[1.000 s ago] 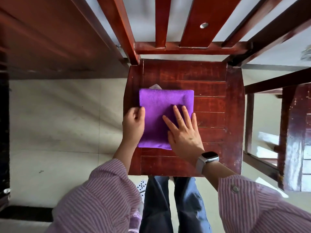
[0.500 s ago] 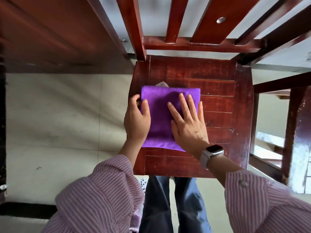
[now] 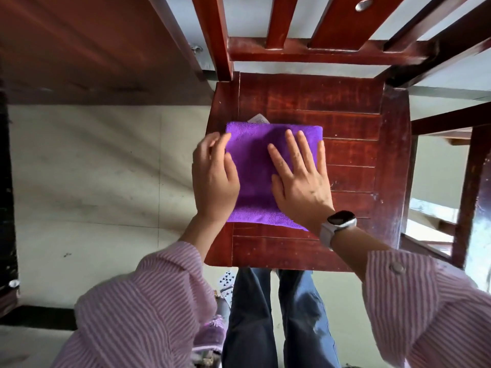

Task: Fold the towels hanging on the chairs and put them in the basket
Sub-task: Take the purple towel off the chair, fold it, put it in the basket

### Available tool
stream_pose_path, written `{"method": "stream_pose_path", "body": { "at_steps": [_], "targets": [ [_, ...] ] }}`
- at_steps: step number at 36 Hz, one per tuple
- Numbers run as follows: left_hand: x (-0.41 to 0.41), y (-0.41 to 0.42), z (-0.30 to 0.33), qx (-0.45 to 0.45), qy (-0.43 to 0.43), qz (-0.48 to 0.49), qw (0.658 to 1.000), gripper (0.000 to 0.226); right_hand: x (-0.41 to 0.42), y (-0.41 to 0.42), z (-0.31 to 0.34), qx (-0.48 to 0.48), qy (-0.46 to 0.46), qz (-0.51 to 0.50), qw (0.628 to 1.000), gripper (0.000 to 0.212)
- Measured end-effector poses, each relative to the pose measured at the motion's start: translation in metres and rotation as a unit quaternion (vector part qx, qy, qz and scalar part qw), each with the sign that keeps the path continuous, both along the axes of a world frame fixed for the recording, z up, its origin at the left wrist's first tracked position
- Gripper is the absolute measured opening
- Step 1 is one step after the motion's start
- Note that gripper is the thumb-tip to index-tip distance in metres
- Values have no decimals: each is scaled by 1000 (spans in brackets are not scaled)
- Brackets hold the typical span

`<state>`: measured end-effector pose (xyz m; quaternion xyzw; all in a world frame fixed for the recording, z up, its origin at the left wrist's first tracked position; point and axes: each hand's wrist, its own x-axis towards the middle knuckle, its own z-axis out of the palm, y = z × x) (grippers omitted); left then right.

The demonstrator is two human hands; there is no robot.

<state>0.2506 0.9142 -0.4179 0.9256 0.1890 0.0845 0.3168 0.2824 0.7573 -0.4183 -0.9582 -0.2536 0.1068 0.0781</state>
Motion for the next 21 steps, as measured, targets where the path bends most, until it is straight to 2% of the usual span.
{"method": "stream_pose_path", "body": {
  "at_steps": [4, 5, 8, 10, 12, 15, 17, 21],
  "targets": [
    [-42, -12, 10, 19, 31, -95, 995, 38, -24, -9, 7, 17, -10, 3, 1000, 51],
    [-50, -14, 11, 12, 49, -93, 994, 39, -29, -11, 7, 17, -7, 8, 1000, 50],
    [-60, -18, 13, -79, 133, 49, 987, 40, -40, -17, 1, 2, 18, 21, 1000, 49],
    [-59, -18, 16, -145, 182, 162, 959, 32, -42, -19, -4, -16, 39, 17, 999, 51],
    [-56, -16, 18, -178, 217, 229, 932, 27, -42, -19, -7, -26, 52, 12, 998, 52],
    [-57, -14, 20, -228, 249, 266, 903, 29, -42, -18, -7, -27, 59, 2, 998, 52],
    [-58, -11, 19, -272, 240, 287, 887, 28, -41, -15, -5, -24, 62, -6, 998, 51],
    [-62, -10, 24, -410, 247, 371, 796, 27, -36, -5, 4, 18, 64, -48, 997, 44]
  ]
}}
